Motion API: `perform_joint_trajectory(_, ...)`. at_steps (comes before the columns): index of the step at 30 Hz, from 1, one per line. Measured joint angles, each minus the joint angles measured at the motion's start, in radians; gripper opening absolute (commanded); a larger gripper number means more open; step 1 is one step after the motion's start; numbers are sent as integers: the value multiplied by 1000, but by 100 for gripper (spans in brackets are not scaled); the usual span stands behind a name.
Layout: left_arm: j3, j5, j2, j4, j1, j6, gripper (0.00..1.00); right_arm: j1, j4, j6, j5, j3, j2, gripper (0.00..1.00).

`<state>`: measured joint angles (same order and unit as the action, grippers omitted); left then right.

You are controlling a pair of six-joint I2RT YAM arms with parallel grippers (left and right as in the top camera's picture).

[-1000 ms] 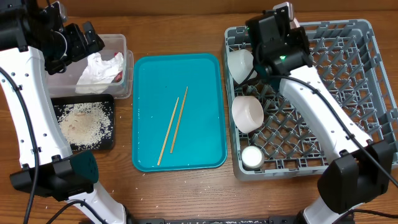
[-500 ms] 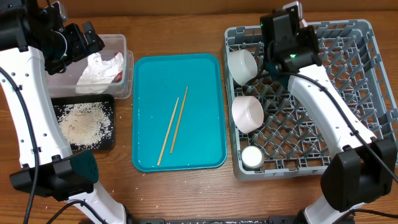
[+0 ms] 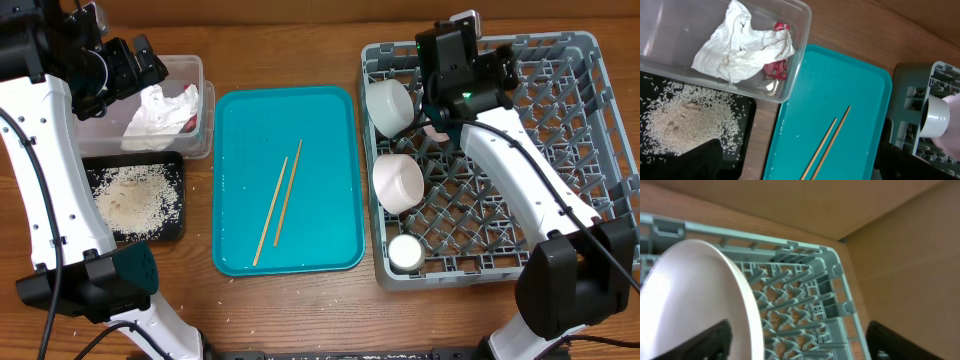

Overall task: Sort waste into correct bins and load items into the dishwasher
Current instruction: 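Lift the white plate into the rack and stand it upright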

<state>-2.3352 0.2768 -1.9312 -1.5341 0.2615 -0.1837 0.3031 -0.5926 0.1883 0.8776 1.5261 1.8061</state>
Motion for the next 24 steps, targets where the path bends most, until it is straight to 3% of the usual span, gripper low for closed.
perform_joint_trajectory(3, 0, 0, 0, 1, 0, 0, 100, 15, -6, -16, -50, 0, -18, 100)
perform_joint_trajectory(8, 0, 0, 0, 0, 0, 0, 100, 60, -51, -74, -245, 0, -128, 100)
perform_joint_trajectory(15, 0, 0, 0, 0, 0, 0, 100, 102, -144, -222, -766, 15, -282, 100)
perform_joint_trajectory(19, 0, 0, 0, 0, 0, 0, 100, 104, -179, -315, -996, 17, -260, 95)
perform_joint_trajectory(24, 0, 0, 0, 0, 0, 0, 100, 111, -184, -441, -1103, 17, -190, 77)
